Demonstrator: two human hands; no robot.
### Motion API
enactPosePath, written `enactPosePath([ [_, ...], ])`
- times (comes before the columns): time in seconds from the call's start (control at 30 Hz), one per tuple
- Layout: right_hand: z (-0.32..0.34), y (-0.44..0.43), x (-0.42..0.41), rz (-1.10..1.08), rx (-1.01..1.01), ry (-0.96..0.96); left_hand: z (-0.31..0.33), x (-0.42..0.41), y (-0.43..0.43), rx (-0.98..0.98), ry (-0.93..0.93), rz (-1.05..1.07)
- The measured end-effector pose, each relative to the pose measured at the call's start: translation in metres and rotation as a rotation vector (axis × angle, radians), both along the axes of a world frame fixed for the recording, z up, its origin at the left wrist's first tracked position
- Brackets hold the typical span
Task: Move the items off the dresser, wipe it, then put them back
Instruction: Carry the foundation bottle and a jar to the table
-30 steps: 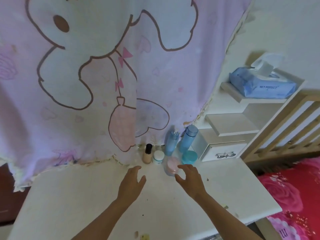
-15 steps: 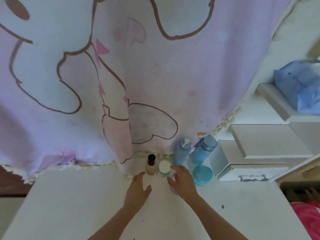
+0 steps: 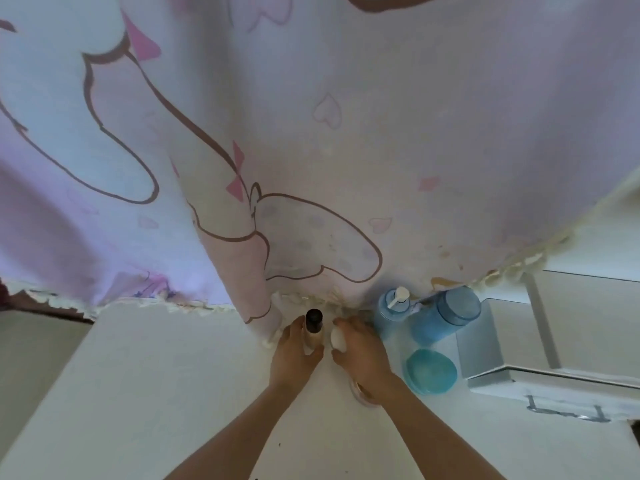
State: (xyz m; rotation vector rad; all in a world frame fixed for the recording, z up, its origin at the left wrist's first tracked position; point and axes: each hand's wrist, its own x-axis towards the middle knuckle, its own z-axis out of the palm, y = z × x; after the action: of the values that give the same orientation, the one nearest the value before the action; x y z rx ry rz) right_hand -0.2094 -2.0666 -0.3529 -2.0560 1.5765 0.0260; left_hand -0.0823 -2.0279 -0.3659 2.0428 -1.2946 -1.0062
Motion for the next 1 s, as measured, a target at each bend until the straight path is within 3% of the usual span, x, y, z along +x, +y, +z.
enactPosePath([
  [0.2, -0.002, 0.001, -0.002, -0.006, 0.036, 0.021, -0.005, -0.003, -0.012, 0.003, 0.000, 0.048],
  [0.47, 0.013, 0.013, -0.007, -0.043, -0.027, -0.086, -0.003, 0.002, 0.008, 0.015, -0.035, 0.043],
  [0.7, 0.029, 0.030, 0.000, 0.043, -0.076, -0.118, 0.012, 0.020, 0.049, -0.090, -0.041, 0.087],
  [1.0, 0.032, 0.071, 0.055, 0.335, -0.072, -0.220, 0.036, 0.059, 0.144, -0.148, -0.102, 0.428],
])
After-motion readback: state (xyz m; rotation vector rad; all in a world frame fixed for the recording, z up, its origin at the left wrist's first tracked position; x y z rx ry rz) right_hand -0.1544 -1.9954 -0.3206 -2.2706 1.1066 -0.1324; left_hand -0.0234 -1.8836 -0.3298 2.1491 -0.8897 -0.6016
